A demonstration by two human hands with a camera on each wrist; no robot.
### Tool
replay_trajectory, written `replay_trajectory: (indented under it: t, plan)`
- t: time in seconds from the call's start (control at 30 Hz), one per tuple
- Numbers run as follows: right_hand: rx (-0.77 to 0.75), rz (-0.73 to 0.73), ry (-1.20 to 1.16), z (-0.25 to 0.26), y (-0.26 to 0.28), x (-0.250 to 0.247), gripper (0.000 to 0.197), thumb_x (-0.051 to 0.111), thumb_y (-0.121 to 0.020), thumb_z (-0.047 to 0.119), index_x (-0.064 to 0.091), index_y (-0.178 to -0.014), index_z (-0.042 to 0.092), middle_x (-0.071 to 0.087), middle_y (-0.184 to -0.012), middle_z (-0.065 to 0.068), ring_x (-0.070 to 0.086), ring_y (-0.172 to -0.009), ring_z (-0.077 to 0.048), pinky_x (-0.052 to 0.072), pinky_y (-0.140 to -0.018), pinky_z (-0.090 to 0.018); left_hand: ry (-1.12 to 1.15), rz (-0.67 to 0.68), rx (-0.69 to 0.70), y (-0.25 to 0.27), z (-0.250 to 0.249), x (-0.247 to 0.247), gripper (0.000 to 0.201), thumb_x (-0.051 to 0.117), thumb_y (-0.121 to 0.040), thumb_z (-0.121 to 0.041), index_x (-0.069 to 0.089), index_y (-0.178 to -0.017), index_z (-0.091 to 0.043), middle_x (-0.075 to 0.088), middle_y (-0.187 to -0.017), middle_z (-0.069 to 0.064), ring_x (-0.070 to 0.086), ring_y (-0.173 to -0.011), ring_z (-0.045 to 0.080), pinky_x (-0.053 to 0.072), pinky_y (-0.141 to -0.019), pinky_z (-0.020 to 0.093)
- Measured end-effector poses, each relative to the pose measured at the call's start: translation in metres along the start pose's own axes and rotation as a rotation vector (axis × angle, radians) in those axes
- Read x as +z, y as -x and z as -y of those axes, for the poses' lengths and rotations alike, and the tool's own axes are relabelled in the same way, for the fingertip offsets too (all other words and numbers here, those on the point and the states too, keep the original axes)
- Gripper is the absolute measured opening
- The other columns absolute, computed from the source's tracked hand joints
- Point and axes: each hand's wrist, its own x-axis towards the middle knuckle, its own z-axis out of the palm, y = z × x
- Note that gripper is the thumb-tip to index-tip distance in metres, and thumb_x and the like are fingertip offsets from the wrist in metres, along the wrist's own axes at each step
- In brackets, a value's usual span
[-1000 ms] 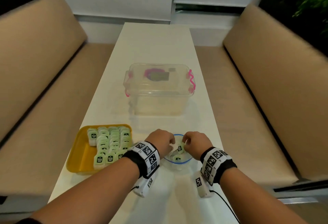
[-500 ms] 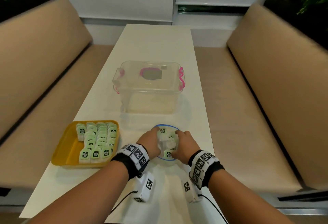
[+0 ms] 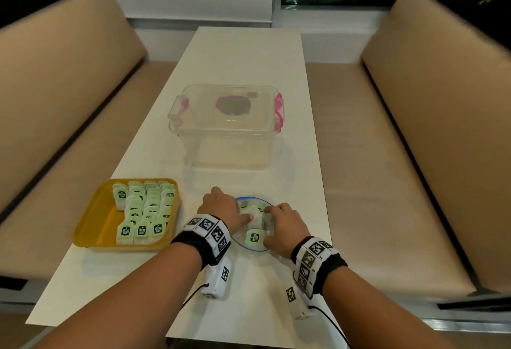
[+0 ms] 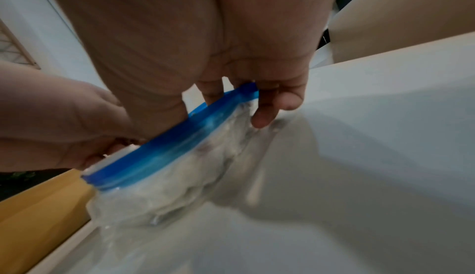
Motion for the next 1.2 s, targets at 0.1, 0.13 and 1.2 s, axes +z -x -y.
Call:
replay_trajectory:
  t: [0.1,0.13,1.2]
  plan:
    - [-0.013,-0.067,0.129,0.0,0.0,-0.007,0.061,0.064,-0.076,0.042,0.051,-0.133,0.03,0.057,-0.123,-0.001,0.044,-0.115,-0.028,0.042,-0.097,-0.038,-0.04,-0.059,0.024,-0.002,-0.003,0.001,0.045,0.069,-0.077,-0.056,0.07,-0.104,-0.021,0.041,-0.118,0.004,0.044,-0.114,0.025,0.05,-0.093,0.041]
    - [-0.011,-0.081,0.146,0.001,0.0,-0.01,0.056,0.062,-0.077,0.045,0.053,-0.131,0.031,0.061,-0.117,-0.001,0.045,-0.115,-0.028,0.042,-0.096,-0.039,-0.062,-0.074,0.042,-0.003,-0.003,0.001,0.039,0.067,-0.08,-0.051,0.071,-0.104,-0.021,0.042,-0.118,0.004,0.043,-0.114,0.025,0.05,-0.092,0.04]
    - [0.03,-0.267,-0.689,0.001,-0.013,-0.031,0.013,0.047,-0.087,0.019,0.045,-0.08,0.007,0.073,-0.079,0.004,0.07,-0.074,-0.015,0.054,-0.06,-0.034,-0.003,-0.064,0.183,-0.005,-0.013,0.006,0.026,0.064,-0.088,-0.035,0.07,-0.106,-0.017,0.071,-0.103,0.005,0.065,-0.096,0.024,0.053,-0.083,0.032]
